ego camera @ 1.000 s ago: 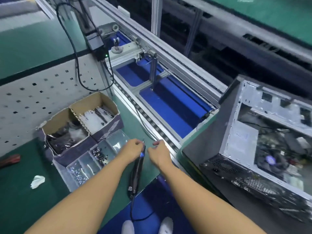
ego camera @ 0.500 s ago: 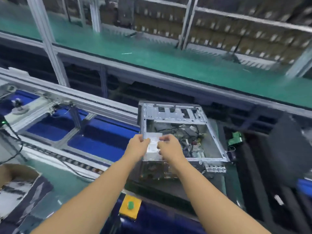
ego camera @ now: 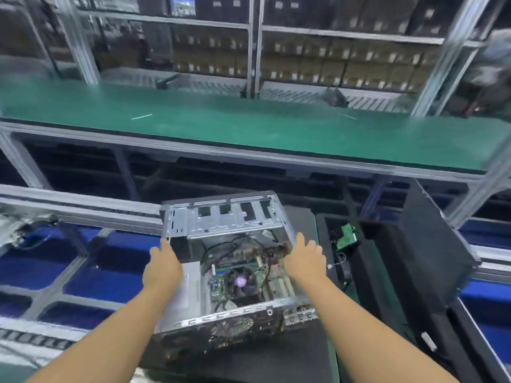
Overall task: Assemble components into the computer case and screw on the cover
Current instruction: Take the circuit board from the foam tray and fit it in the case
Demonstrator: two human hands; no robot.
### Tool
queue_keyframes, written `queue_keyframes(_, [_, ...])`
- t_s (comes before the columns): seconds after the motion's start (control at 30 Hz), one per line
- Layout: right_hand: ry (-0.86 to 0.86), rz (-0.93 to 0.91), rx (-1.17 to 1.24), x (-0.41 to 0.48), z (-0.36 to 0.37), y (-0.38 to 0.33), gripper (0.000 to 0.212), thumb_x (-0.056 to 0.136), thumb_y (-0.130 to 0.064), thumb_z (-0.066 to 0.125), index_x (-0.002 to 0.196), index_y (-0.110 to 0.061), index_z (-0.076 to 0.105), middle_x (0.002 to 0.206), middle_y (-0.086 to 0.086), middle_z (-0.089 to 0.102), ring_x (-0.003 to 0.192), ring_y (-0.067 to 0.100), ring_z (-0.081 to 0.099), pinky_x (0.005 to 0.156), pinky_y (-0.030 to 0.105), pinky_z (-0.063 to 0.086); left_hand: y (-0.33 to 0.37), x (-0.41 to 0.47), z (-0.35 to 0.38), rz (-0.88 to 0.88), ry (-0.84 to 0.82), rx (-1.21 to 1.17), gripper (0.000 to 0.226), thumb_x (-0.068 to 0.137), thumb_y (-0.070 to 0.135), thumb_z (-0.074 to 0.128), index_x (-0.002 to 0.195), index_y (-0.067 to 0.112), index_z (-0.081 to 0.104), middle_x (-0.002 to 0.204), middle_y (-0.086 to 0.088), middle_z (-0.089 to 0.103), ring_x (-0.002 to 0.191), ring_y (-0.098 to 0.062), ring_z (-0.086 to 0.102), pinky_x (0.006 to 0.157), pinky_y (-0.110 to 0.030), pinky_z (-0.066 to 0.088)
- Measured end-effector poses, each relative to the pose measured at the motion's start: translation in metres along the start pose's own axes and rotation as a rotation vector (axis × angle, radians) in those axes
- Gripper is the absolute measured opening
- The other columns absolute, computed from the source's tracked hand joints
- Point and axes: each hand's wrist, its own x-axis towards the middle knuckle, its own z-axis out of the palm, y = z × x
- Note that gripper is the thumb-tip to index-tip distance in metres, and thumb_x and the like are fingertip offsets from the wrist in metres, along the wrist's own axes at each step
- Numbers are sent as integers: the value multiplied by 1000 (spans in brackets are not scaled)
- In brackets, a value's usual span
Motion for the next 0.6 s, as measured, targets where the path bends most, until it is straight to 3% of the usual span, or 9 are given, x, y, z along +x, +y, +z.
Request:
queue_keyframes(0.1, [-110,-12,28,23,7,4,82,104,-9,40,162,-31,-13,164,15,26,108,30,55,79,39,42,2,-1,7,34,95,-4,45,94,-2,36,138,4,31,121,-23,42,95,-47,58,79,-51,49])
queue_keyframes(0.17, [-95,-61,-15,29,8,5,90,101,-2,41,160,-35,-18,156,17,37,97,30,59,72,38,45,2,4,8,34,88,4,47,94,-2,35,140,6,29,123,-23,39,93,-48,56,79,-52,48])
queue_keyframes(0.27, [-40,-106,-104,31,17,7,95,99,2,44,159,-29,-22,146,19,46,96,30,66,69,36,48,5,16,8,64,76,6,50,94,-5,35,142,7,29,121,-22,39,89,-47,56,76,-52,47])
queue_keyframes(0.5, [-25,12,-190,23,23,13,94,102,0,46,157,-18,-28,160,23,33,99,25,69,65,29,49,28,52,13,190,15,97,61,92,-6,40,148,11,25,130,-17,37,77,-38,56,65,-43,45])
queue_keyframes(0.6, [16,75,-192,17,25,21,92,102,-3,45,157,-16,-28,158,21,38,94,20,70,63,26,45,43,62,16,243,-12,112,58,93,-3,40,147,14,25,135,-13,36,76,-33,53,62,-43,45])
